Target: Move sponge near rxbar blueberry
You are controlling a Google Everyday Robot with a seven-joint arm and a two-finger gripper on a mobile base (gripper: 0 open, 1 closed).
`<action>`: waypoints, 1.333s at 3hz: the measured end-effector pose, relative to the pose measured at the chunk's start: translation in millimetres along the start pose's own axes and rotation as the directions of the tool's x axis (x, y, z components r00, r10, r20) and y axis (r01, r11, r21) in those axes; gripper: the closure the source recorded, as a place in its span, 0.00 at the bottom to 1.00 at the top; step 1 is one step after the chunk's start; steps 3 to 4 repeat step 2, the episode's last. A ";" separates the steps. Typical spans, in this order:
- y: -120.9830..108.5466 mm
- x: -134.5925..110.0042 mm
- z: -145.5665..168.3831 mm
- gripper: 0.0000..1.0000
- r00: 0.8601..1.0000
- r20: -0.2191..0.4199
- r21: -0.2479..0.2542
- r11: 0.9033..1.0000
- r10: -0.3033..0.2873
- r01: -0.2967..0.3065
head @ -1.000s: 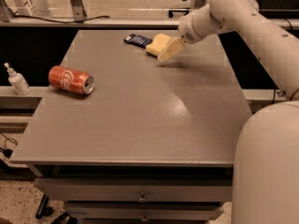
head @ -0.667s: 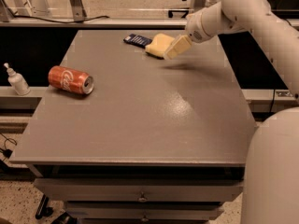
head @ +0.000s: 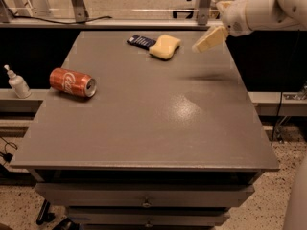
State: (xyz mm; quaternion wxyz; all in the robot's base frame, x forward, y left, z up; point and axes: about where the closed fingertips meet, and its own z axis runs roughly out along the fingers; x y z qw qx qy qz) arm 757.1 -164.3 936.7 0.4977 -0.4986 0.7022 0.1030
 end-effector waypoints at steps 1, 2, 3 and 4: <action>-6.0 -11.0 -43.4 0.00 0.998 0.016 0.009 0.998 -0.068 0.068; -5.3 -11.3 -43.5 0.00 0.997 0.016 0.005 0.997 -0.073 0.073; -5.3 -11.3 -43.5 0.00 0.997 0.016 0.005 0.997 -0.073 0.073; -5.3 -11.3 -43.5 0.00 0.997 0.016 0.005 0.997 -0.073 0.073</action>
Offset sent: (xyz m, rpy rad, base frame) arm -0.0167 -0.0193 0.0257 -0.0215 -0.0454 0.0250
